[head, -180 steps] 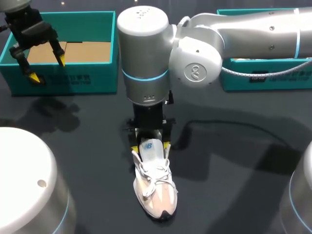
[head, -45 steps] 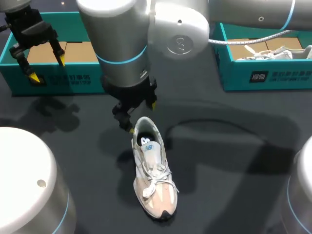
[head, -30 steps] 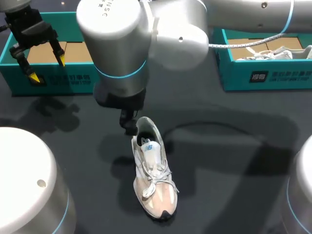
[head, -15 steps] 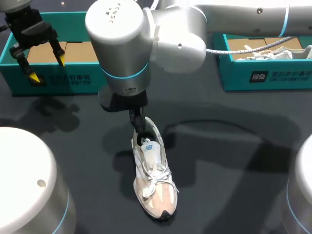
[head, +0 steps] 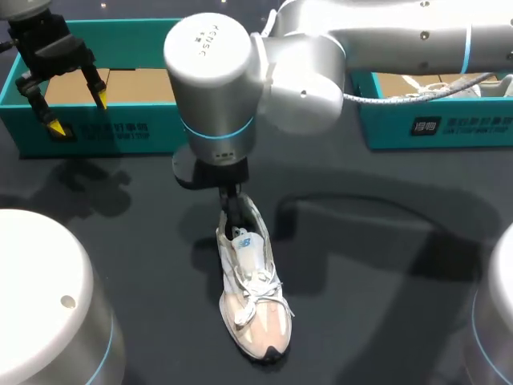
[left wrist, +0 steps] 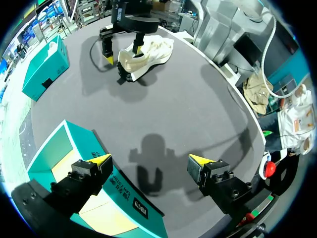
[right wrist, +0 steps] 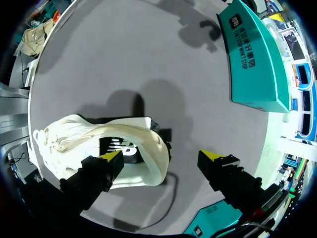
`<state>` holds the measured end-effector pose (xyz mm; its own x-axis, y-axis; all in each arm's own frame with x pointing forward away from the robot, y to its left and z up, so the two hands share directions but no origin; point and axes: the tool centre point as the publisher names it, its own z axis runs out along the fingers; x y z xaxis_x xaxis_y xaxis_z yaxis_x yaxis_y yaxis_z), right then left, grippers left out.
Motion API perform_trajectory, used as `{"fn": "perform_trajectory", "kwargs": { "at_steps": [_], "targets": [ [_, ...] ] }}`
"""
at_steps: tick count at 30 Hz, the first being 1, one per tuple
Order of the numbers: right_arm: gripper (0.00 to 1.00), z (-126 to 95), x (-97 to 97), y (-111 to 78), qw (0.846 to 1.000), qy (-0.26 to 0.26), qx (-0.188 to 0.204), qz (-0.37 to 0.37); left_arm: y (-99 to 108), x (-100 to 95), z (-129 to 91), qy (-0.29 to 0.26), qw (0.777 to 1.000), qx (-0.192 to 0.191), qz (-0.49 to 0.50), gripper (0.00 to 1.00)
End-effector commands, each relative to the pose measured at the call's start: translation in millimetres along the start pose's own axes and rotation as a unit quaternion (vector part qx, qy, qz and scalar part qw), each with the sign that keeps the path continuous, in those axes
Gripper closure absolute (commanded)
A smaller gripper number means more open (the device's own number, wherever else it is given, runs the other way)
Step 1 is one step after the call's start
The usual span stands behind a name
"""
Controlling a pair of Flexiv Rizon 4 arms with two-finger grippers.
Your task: Take the shoe out of the shoebox, open the shoe tongue, remove and reinsert the insole, then place the shoe into the shoebox
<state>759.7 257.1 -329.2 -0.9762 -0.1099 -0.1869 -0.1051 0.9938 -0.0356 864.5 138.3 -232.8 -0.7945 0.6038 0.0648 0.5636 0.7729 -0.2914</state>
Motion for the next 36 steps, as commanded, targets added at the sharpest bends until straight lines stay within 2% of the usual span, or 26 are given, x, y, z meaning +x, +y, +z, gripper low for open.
{"fn": "perform_trajectory", "kwargs": {
  "at_steps": [1, 11, 20, 21, 24, 26, 27, 36],
  "targets": [
    [0.00, 17, -0.6, -2.5, 1.000, 0.004, -0.008, 0.001, 0, 0.6, 0, 0.000, 1.000, -0.001, 0.000, 0.00],
    [0.01, 41, -3.3, -4.2, 0.999, 0.032, -0.021, 0.005, 0, 0.6, 0, 0.000, 1.000, -0.001, 0.000, 0.00],
    [0.38, 46, -5.6, -2.4, 0.999, 0.042, -0.025, -0.007, 0, 0.6, 0, 0.000, 1.000, -0.001, 0.000, 0.00],
    [0.47, 47, -5.8, -2.4, 0.999, 0.044, -0.026, -0.008, 0, 0.6, 0, 0.000, 1.000, -0.001, 0.000, 0.00],
    [0.61, 48, -5.7, -2.5, 0.999, 0.046, -0.027, -0.008, 0, 0.6, 0, 0.000, 1.000, -0.001, 0.000, 0.00],
    [0.91, 49, -5.5, -2.4, 0.998, 0.046, -0.029, -0.008, 0, 0.6, 0, 0.000, 1.000, -0.001, 0.000, 0.00],
    [1.00, 49, -5.3, -2.4, 0.998, 0.046, -0.029, -0.008, 0, 0.6, 0, 0.000, 1.000, -0.001, 0.000, 0.00],
    [1.00, 37, -2.7, -4.8, 0.999, 0.037, -0.028, 0.002, 0, 0.6, 0, 0.000, 1.000, -0.001, 0.000, 0.00]
  ]
}}
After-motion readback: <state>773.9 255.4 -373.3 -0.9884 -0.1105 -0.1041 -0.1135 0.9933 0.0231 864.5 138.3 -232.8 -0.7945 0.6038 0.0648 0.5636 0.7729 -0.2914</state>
